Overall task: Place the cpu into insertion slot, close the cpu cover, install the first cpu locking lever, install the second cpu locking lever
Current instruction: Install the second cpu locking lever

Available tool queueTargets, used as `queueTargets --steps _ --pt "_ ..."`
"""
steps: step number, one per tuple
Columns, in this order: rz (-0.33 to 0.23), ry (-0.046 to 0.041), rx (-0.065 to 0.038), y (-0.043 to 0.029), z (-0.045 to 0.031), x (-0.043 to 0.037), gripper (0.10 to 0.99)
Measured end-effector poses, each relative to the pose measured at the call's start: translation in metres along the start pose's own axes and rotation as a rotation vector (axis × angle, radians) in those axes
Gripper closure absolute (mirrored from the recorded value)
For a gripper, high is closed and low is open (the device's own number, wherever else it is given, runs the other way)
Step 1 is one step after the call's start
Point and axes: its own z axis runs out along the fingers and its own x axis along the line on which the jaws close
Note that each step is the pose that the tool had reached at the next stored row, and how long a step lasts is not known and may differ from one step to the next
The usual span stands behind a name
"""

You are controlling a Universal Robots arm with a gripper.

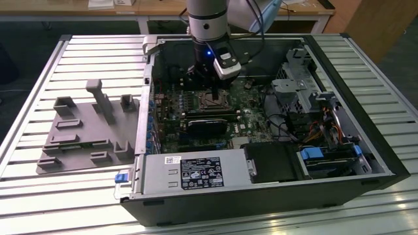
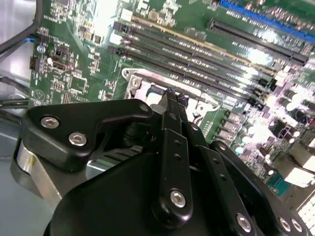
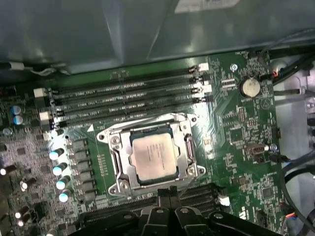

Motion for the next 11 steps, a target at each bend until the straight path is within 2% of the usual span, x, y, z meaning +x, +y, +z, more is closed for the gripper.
queueTargets --steps 5,7,11 --pt "0.002 0.0030 -0.013 -0.0087 0.0008 -0.0017 0.980" --pt "0.004 0.0060 -0.028 -0.0116 0.0012 -0.0023 0.980" --pt "0.010 0.0146 -0.068 -0.0164 0.0019 -0.0032 0.980"
